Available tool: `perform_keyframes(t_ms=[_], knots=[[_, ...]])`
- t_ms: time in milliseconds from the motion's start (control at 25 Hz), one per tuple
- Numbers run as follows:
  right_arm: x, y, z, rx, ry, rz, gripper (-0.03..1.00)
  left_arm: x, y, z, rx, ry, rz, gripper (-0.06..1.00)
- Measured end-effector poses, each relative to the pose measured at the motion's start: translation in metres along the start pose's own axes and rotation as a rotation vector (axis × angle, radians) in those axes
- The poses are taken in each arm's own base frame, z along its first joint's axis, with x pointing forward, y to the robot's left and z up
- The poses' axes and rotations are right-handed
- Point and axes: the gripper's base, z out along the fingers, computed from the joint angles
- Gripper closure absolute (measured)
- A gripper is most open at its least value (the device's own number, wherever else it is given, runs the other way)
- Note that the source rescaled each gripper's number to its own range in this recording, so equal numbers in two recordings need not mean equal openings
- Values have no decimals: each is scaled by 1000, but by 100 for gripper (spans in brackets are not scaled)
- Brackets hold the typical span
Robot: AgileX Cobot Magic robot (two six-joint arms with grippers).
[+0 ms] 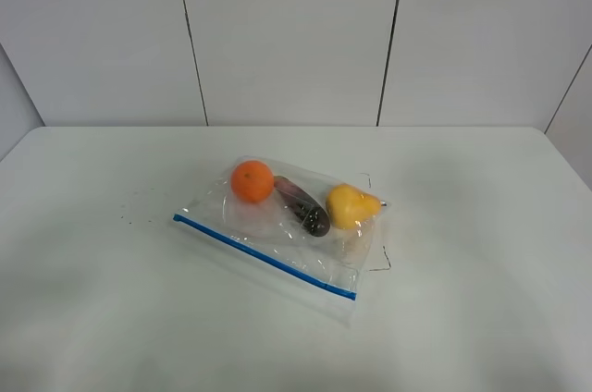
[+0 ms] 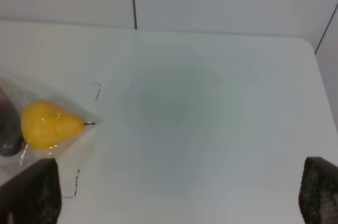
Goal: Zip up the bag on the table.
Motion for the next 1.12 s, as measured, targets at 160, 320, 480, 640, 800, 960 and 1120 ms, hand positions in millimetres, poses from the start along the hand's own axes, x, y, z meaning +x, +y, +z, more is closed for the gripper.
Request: perform_keyframes(t_ms=[160,320,480,640,800,960,1120], knots=[[17,2,-20,-1,-56,-19,-3,0,0,0,0,0,0,-6],[30,5,-37,-16,-86,-40,-3,0,0,0,0,0,0,-6],[41,8,-52,-32,-152,-37,-3,0,0,0,0,0,0,-6],[57,10,-60,-40,-202,-42,-3,0,0,0,0,0,0,-6],[72,14,-71,-60,-274,-44,-3,0,0,0,0,0,0,-6],[77,17,-76,-97,-308,-27,-3,0,0,0,0,0,0,-6],[76,19,-76,-112,-317,-26,-3,0,0,0,0,0,0,-6]])
